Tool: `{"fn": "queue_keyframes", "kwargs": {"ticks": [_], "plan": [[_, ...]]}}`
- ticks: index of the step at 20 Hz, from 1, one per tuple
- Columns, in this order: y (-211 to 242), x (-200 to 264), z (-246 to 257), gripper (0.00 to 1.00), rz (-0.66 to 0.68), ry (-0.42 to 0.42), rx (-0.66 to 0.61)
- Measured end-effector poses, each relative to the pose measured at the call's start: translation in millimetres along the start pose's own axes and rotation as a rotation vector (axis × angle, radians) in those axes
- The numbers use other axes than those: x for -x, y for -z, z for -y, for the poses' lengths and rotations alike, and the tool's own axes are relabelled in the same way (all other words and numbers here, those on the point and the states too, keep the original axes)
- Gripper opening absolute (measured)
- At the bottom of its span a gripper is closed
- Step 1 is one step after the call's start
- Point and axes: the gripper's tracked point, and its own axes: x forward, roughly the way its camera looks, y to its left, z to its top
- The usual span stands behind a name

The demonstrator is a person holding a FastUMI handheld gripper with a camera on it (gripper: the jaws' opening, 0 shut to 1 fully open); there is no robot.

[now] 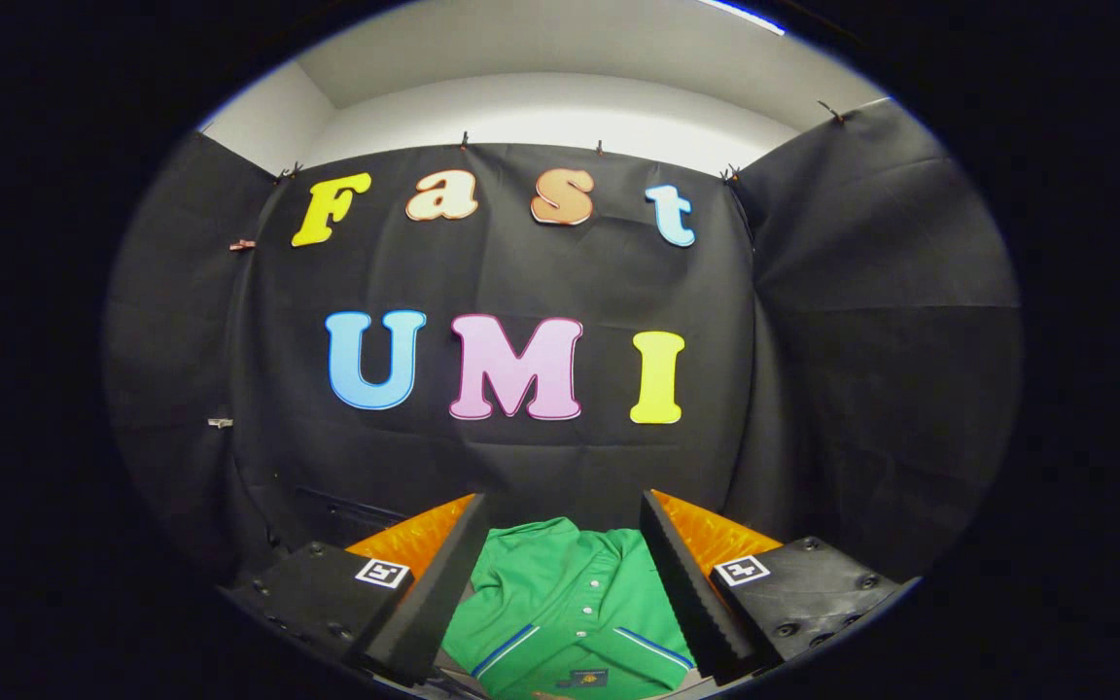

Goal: Put the clothes into the washing machine and then close the washing machine lid.

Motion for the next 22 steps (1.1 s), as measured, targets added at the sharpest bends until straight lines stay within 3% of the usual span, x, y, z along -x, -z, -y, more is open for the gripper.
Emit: {"fn": "queue_keyframes", "kwargs": {"ticks": [5, 11, 22], "plan": [[29, -48, 12, 0.98, -0.124, 0.029, -0.007], [97, -98, 28, 0.98, -0.336, 0.072, -0.03], [175, -124, 49, 0.99, -0.543, 0.121, -0.026]]}}
